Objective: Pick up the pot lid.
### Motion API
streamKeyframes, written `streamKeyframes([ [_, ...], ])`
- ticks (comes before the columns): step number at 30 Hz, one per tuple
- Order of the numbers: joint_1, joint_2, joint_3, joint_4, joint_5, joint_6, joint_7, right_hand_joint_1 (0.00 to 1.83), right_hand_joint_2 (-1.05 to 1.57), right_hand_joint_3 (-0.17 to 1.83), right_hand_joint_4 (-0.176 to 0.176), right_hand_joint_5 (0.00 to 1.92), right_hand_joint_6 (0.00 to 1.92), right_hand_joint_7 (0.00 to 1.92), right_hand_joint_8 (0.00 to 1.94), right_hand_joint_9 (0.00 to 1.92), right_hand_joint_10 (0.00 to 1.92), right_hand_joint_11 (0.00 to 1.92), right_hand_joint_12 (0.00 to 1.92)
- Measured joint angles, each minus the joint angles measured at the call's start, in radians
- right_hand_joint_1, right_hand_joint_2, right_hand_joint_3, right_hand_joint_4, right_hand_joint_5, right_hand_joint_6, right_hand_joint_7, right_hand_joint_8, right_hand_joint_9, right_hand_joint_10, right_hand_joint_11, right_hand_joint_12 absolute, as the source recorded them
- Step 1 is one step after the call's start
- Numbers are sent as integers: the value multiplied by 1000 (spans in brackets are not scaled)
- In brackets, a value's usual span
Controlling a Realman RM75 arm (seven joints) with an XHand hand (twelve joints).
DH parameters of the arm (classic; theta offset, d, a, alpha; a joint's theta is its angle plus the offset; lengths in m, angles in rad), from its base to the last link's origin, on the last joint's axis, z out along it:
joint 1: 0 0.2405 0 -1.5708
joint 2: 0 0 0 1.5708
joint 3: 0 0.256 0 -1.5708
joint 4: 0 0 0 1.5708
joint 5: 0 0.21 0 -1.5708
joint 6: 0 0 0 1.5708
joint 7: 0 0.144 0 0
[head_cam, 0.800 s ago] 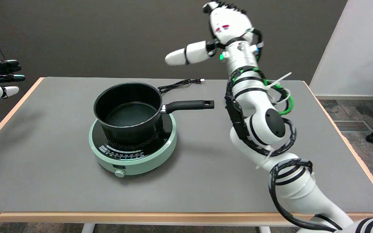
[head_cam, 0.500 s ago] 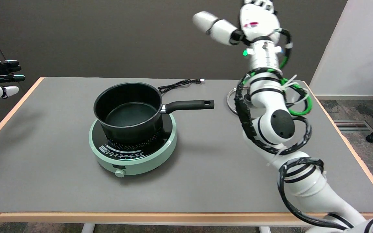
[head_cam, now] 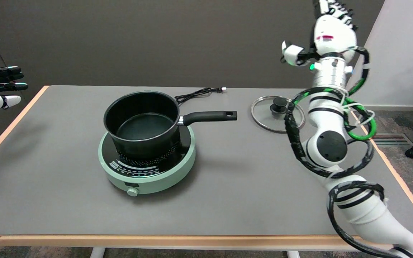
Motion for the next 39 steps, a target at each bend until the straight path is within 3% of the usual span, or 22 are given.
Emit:
streamKeyframes([
  [1, -8, 9, 7, 0, -5, -5, 11, 996, 272, 962, 176, 198, 198, 198, 198, 198, 198, 198, 198],
  [2, -15, 18, 14, 0, -11, -9, 20, 964, 261, 1019, 176, 318, 318, 318, 318, 318, 318, 318, 318],
  [3, -21, 25, 20, 0, -14, -12, 27, 910, 344, 835, 176, 493, 493, 493, 493, 493, 493, 493, 493],
  [6, -39, 46, 38, 0, -26, -22, 48, 861, 450, 732, 176, 696, 696, 696, 696, 696, 696, 696, 696],
  [13, -79, 89, 92, 1, -62, -22, 81, 864, 526, 714, 176, 932, 932, 932, 932, 932, 932, 932, 932],
  [16, -93, 102, 119, 0, -74, -3, 92, 869, 384, 844, 176, 1003, 1003, 1003, 1003, 1003, 1003, 1003, 1003],
  [17, -99, 106, 131, -1, -78, 7, 96, 868, 319, 949, 49, 1035, 1035, 1035, 1035, 1035, 1035, 1035, 1035],
  [18, -103, 109, 141, -1, -81, 16, 99, 871, 280, 996, 23, 1044, 1044, 1044, 1044, 1044, 1044, 1044, 1044],
  [19, -107, 112, 151, -3, -84, 27, 102, 874, 256, 1018, 23, 1046, 1046, 1046, 1046, 1046, 1046, 1046, 1046],
  [21, -117, 117, 174, -5, -90, 52, 108, 889, 178, 1066, 156, 965, 965, 965, 965, 965, 965, 965, 965],
  [22, -121, 120, 186, -6, -93, 63, 111, 884, 126, 1096, 176, 879, 879, 879, 879, 879, 879, 879, 879],
  [25, -132, 126, 216, -11, -99, 98, 118, 917, 24, 1097, 176, 657, 657, 657, 657, 657, 657, 657, 657],
  [29, -147, 133, 256, -19, -106, 147, 130, 933, -32, 1064, 176, 517, 517, 517, 517, 517, 517, 517, 517],
  [39, -176, 142, 333, -48, -116, 256, 160, 944, -69, 1017, 176, 412, 412, 412, 412, 412, 412, 412, 412],
])
